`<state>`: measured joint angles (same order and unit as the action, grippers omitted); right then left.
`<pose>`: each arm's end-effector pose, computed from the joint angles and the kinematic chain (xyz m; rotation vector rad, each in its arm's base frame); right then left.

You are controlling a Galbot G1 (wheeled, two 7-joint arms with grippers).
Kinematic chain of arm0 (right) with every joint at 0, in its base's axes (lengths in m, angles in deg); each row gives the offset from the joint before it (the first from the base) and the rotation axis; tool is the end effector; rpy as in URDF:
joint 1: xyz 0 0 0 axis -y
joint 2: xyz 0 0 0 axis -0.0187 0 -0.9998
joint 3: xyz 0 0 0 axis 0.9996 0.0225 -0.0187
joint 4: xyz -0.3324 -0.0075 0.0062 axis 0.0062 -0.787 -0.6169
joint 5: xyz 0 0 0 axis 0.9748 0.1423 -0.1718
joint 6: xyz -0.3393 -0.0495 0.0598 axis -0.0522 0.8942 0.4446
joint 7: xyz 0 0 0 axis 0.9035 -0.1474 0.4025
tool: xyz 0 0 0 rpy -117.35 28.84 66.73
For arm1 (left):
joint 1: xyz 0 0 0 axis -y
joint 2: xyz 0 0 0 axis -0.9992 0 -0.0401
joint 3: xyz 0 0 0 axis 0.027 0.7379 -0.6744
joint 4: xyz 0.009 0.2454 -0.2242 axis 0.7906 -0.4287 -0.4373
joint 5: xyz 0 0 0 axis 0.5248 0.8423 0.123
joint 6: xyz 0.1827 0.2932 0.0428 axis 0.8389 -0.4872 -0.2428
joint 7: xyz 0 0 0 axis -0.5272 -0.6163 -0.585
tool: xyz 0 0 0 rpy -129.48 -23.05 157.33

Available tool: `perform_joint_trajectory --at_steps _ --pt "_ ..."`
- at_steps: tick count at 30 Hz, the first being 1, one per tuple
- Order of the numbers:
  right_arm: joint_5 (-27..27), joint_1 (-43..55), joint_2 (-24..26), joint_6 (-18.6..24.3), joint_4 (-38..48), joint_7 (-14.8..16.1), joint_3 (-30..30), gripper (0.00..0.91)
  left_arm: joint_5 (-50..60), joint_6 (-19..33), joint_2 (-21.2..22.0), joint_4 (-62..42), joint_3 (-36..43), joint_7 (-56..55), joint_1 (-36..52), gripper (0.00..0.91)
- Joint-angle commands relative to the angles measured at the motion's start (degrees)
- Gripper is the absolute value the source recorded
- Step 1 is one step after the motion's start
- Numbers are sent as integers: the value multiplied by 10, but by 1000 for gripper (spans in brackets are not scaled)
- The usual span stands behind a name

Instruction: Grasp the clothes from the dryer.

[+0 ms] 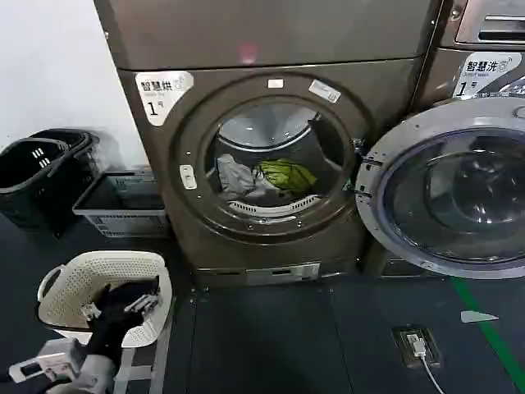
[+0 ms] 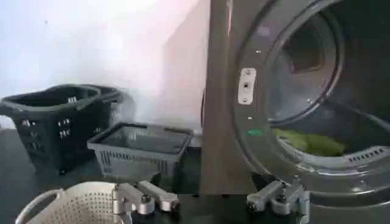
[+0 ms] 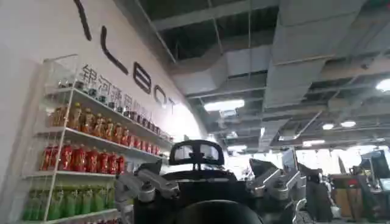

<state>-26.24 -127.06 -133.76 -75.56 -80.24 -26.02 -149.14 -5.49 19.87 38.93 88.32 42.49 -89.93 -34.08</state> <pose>-0.0981 -0.4584 0.0776 1.6359 2.2099 -0.3601 0.1462 0.0352 -0.1417 0.1520 -2.8339 0.0514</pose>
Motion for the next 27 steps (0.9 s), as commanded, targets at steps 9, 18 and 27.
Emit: perform_joint_trajectory --at_steps 9,18,27 --pt "-8 2 -8 23 -5 22 1 907 -5 -12 5 -1 -2 8 6 907" --pt "-10 4 -10 28 -3 24 2 907 -19 -18 5 6 -13 19 5 907" --pt "-12 6 -16 29 -7 30 5 907 -15 -17 10 7 -10 24 1 907"
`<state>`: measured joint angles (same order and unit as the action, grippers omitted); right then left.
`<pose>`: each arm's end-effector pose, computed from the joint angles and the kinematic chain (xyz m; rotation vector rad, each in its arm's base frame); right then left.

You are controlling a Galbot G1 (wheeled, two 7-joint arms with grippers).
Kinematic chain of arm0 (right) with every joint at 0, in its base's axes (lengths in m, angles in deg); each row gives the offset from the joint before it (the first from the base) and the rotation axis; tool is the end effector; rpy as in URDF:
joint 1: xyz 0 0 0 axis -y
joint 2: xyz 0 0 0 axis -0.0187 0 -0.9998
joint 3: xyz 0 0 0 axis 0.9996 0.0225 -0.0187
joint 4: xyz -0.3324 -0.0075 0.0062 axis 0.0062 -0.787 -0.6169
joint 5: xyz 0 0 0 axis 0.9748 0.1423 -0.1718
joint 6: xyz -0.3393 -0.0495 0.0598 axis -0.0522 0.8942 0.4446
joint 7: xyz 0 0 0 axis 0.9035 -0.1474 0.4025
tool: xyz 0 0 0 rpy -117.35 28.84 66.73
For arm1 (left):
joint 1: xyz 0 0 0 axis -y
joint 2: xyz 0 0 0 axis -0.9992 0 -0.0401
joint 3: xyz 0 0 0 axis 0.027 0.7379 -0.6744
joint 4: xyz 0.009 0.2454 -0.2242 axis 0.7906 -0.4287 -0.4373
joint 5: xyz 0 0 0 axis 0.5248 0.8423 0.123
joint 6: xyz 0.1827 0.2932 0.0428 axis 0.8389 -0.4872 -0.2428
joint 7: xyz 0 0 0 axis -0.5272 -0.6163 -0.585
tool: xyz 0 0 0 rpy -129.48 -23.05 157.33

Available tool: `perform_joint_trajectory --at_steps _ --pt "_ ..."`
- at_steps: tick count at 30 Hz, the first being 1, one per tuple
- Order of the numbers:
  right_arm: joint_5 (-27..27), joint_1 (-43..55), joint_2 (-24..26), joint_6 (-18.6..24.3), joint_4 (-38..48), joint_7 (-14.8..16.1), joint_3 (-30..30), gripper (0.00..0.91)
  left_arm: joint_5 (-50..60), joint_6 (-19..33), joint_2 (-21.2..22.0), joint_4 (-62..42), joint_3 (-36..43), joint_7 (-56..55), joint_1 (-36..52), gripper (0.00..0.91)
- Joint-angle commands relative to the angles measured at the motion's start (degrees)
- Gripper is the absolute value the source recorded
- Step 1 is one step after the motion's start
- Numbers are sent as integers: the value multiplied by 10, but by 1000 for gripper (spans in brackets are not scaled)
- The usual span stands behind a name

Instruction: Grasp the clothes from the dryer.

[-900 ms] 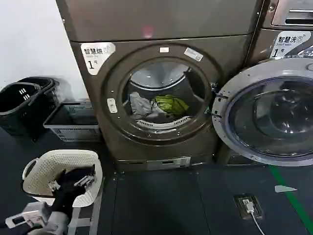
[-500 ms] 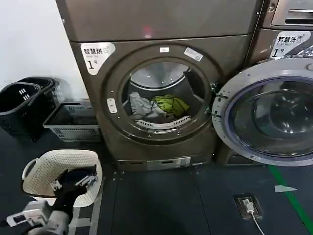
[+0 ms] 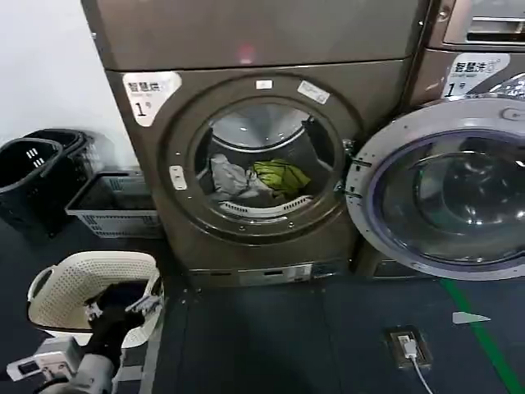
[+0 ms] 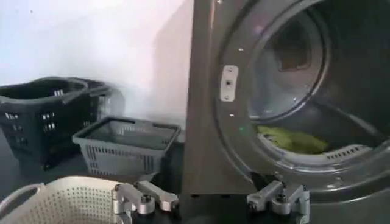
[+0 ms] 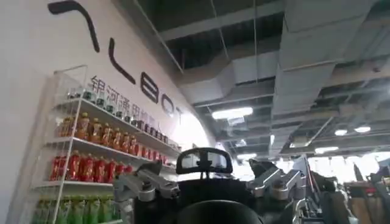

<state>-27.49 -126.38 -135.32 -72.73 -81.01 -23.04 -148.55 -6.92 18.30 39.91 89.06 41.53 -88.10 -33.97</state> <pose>-0.1014 -0.4558 0.0677 1.5514 2.2246 -0.3804 0.1442 0.0368 -0.1372 0.1123 -2.8233 0.0959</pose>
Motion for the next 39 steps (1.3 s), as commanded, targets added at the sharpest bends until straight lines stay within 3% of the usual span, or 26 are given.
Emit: perform_joint_trajectory --at_steps 1,39 --pt "0 0 -3 1 -1 1 1 907 0 -1 0 0 1 7 -1 907" --pt "-4 -3 -7 5 -9 10 -1 907 9 4 6 -15 14 18 5 907"
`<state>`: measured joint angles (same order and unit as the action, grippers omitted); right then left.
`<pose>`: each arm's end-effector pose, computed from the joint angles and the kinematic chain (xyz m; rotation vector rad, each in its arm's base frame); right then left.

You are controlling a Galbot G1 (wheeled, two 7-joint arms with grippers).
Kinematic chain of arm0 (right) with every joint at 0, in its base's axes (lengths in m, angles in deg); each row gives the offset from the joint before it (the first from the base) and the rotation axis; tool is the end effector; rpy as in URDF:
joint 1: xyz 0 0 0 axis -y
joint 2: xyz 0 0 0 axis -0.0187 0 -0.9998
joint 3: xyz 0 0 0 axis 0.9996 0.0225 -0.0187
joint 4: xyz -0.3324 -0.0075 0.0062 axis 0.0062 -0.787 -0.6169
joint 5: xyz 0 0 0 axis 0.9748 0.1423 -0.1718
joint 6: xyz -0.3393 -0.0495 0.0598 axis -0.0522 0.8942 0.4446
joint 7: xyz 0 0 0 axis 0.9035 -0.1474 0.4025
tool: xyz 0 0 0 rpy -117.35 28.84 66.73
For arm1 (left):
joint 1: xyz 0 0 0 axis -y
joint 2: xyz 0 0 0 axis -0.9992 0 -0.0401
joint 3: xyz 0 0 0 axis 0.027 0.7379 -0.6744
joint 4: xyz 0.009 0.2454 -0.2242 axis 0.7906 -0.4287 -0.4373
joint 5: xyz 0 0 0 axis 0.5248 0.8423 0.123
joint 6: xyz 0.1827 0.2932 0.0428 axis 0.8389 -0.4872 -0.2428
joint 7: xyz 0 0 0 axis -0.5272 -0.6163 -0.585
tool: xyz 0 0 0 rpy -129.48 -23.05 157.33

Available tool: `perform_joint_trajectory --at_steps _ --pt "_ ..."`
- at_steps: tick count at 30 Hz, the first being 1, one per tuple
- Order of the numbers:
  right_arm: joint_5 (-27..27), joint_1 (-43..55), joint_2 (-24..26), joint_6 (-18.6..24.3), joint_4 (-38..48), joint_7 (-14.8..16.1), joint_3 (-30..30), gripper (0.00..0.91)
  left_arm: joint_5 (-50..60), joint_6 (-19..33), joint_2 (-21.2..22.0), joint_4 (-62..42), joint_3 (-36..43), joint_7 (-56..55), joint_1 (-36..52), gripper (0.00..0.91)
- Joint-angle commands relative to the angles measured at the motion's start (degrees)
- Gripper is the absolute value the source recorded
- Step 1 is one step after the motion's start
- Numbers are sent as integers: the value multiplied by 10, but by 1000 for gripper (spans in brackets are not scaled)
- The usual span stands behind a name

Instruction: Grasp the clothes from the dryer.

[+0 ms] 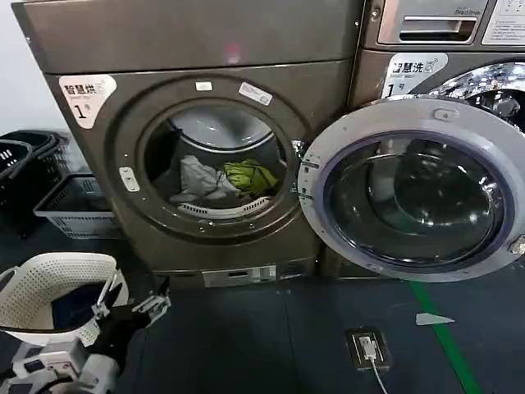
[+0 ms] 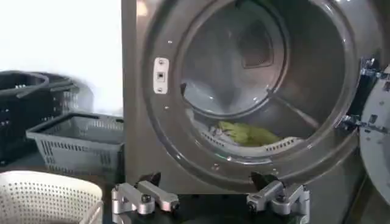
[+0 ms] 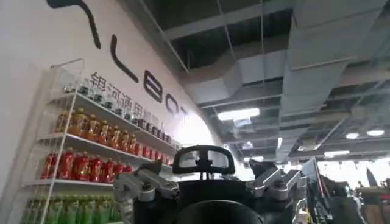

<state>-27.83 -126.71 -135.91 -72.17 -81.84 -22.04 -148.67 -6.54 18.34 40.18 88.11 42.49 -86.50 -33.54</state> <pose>-0.1023 -0.4519 0.0676 1.5236 2.2346 -0.4015 0.1477 0.0344 -0.1421 0.0633 -2.8148 0.1110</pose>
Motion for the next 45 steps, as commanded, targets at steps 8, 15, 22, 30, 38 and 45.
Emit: perform_joint_trajectory --at_steps 8,15,22,30,38,45 --pt "0 -9 1 18 6 5 -8 907 37 24 6 -8 25 28 -7 907" --pt "-20 -6 0 33 3 13 -9 907 45 33 8 -1 28 42 -8 907" --pt "-30 -6 -3 35 2 20 -11 907 48 53 7 8 28 54 -10 907" --pt "-47 -8 -3 31 -1 25 -18 907 48 59 2 12 27 60 -11 907" --pt "-91 -10 -1 15 -8 26 -27 907 48 60 0 18 29 61 -12 907" --pt "-95 -15 1 5 -6 22 -34 907 49 63 -3 24 31 65 -13 907"
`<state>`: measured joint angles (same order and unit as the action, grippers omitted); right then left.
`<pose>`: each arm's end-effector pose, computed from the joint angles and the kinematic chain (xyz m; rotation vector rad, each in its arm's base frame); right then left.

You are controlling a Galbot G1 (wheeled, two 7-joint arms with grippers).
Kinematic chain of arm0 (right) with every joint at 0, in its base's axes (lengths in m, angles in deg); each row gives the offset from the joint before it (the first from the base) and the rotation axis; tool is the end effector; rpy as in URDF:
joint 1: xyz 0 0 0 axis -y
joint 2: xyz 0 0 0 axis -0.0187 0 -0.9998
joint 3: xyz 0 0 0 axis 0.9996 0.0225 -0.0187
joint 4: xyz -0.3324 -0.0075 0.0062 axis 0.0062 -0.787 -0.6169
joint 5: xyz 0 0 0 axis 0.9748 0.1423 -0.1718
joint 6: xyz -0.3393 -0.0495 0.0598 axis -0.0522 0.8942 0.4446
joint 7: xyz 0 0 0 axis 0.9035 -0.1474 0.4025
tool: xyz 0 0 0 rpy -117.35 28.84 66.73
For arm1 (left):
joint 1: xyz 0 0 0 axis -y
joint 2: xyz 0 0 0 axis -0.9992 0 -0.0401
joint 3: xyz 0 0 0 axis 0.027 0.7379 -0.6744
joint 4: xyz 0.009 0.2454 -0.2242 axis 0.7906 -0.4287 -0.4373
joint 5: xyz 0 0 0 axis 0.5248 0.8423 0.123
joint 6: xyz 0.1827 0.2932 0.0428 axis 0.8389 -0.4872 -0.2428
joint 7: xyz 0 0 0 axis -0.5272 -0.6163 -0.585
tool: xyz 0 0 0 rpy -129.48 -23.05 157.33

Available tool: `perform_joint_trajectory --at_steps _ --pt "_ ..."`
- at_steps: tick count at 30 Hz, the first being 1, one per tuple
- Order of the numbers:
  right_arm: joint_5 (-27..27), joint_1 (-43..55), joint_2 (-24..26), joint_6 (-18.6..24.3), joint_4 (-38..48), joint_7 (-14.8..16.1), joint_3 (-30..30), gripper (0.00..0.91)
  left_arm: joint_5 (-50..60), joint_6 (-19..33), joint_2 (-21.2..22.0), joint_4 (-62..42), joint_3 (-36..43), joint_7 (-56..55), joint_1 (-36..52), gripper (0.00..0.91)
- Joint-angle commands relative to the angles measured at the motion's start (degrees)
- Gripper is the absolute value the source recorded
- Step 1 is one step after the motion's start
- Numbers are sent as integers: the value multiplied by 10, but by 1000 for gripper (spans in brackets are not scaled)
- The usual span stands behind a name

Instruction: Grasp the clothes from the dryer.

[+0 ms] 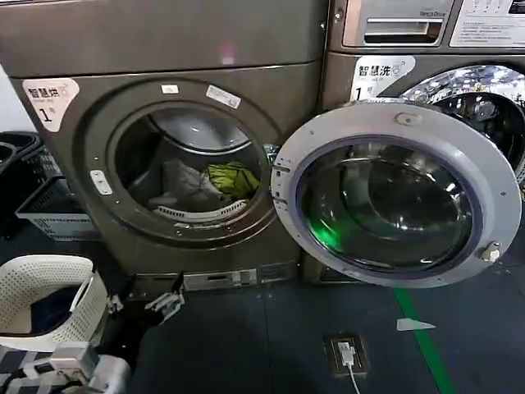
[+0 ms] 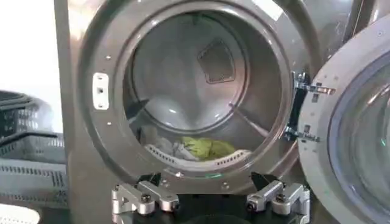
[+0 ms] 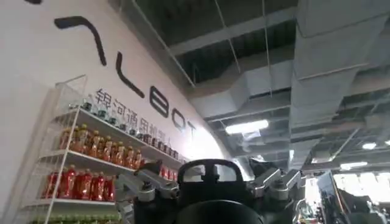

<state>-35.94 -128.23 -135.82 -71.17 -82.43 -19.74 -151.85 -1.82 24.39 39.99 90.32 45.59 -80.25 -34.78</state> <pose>-0.1153 -0.4440 0.0802 1.3586 2.2185 -0.3426 0.1395 0.0219 -0.1349 -0.1078 -2.9353 0.0717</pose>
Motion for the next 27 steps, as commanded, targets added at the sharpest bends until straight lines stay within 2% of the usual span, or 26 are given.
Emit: perform_joint_trajectory --at_steps 1,21,25,27 --pt "-14 0 0 -5 0 -1 -2 907 1 4 -1 2 1 4 -1 907" --pt "-14 -2 -3 -7 0 3 -5 907 8 11 2 2 -2 14 2 907" --pt "-4 -5 -9 -5 -14 22 -5 907 8 16 1 -3 -1 18 6 907" --pt "0 -5 -17 -2 -33 28 -7 907 5 35 -2 -13 -1 21 16 907"
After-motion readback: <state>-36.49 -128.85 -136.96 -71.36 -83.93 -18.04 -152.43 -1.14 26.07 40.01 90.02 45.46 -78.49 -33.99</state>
